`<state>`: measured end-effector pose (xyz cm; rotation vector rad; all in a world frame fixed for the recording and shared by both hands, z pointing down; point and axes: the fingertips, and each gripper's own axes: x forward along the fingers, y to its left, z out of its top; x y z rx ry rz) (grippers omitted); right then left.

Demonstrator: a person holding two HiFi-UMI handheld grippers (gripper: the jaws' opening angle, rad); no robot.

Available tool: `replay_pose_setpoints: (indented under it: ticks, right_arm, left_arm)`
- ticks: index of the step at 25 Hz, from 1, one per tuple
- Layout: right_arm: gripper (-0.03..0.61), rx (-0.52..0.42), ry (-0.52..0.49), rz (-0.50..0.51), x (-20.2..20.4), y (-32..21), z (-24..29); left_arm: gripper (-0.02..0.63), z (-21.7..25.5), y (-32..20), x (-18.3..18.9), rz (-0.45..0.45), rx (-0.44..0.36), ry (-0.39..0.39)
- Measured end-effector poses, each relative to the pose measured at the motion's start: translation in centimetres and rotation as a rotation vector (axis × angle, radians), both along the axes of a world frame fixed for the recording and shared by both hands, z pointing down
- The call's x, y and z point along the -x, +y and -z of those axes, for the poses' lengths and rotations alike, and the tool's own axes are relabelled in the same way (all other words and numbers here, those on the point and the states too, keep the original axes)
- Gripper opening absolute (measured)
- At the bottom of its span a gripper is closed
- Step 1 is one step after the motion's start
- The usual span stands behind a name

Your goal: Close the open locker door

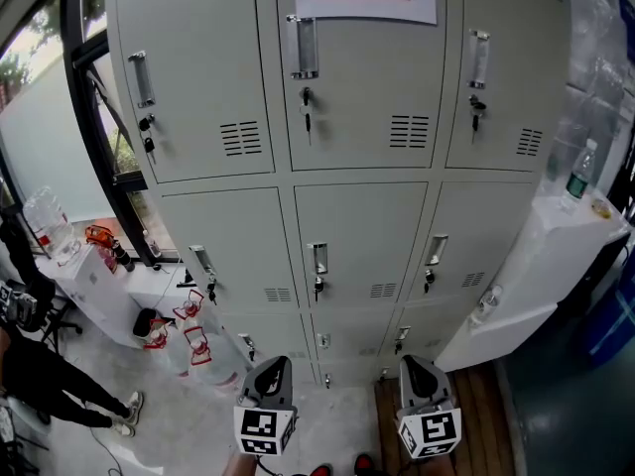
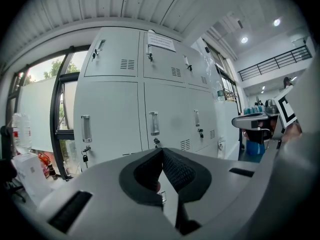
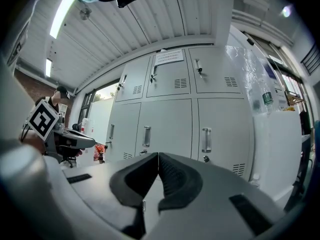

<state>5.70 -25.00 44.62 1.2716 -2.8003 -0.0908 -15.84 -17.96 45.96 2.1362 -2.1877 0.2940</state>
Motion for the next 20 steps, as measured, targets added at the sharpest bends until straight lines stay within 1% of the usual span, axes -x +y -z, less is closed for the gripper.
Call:
replay_pose_setpoints:
  ticks: [14,20]
  right_arm:
    - [0.018,0.024,0.003,0.0,0.26,0.22,-0.79]
    - [0.018,0.015,0.003,0.012,0.47,0.18,-0.92]
  left_arm:
    - [0.021,-0.7,0.02,0.05,-0.003,0.014,0.01]
    - [0.021,-0.71,-0.09,0.01,-0.002,0.009,0.019]
